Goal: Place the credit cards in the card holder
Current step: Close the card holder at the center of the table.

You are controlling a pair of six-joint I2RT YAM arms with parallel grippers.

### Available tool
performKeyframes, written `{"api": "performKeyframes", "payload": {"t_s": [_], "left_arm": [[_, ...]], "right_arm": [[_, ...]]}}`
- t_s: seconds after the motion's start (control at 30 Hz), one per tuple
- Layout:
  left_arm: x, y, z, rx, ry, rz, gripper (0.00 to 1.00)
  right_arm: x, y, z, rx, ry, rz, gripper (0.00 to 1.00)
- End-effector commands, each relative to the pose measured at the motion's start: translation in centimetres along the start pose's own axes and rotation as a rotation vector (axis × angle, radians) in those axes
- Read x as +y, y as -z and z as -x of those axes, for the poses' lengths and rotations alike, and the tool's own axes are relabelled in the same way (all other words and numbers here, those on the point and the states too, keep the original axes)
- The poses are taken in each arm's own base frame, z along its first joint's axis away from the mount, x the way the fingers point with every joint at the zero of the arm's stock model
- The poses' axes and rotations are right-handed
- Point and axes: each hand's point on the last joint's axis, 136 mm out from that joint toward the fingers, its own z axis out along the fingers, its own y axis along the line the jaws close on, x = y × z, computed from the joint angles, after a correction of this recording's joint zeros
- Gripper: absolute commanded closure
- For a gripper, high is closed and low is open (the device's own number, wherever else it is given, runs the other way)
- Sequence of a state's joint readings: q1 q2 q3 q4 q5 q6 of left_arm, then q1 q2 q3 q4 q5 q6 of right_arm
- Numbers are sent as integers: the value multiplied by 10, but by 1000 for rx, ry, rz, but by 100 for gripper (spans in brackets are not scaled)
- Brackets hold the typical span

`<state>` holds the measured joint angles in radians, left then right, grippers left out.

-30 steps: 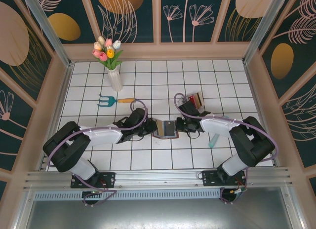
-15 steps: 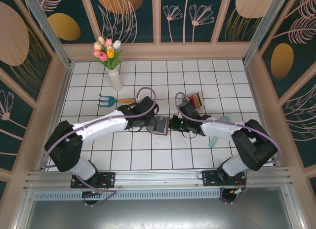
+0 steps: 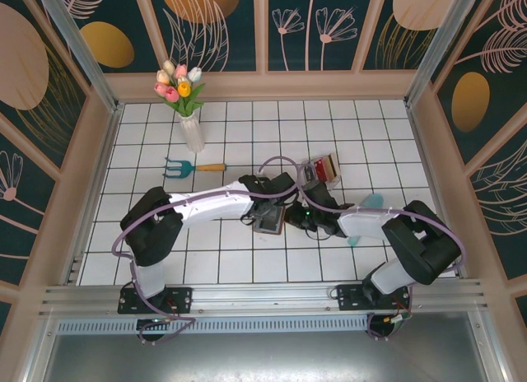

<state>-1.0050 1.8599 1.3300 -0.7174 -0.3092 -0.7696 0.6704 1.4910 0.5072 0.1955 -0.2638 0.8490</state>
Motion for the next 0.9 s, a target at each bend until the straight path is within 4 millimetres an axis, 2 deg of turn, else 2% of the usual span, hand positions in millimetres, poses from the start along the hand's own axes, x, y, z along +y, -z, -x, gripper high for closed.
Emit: {"api": "performKeyframes", "payload": {"t_s": [0.0,0.07,0.13,0.2,0.4,0.5,0.6,0.67,0.77,0.87], "left_arm": [[-43,2,-1,17,33,-177,86],[-50,0,-2,23,47,-214,75],[-57,1,-2,27,47,-248,71],[-65,3,-3,31,53,-301,62],[-90,1,-16,62,74,-471,58],[-92,-5,-20,59,119,-512,54],[-95,-11,-22,61,141,-531,55],[-96,-5,-18,40,157,-556,54],[-97,14,-6,-23,175,-610,51],[-82,22,3,-87,207,-573,47]], "right_arm": [[8,2,7,-32,-26,56,95],[6,3,8,-37,-32,51,95],[3,5,9,-47,-36,41,95],[0,7,10,-55,-42,34,95],[-12,14,15,-76,-64,14,94],[-16,19,18,-89,-70,13,94],[-18,22,21,-92,-71,7,94],[-17,23,21,-94,-61,8,94],[-19,26,23,-98,-49,-5,94],[-18,27,26,-89,-34,1,94]]}}
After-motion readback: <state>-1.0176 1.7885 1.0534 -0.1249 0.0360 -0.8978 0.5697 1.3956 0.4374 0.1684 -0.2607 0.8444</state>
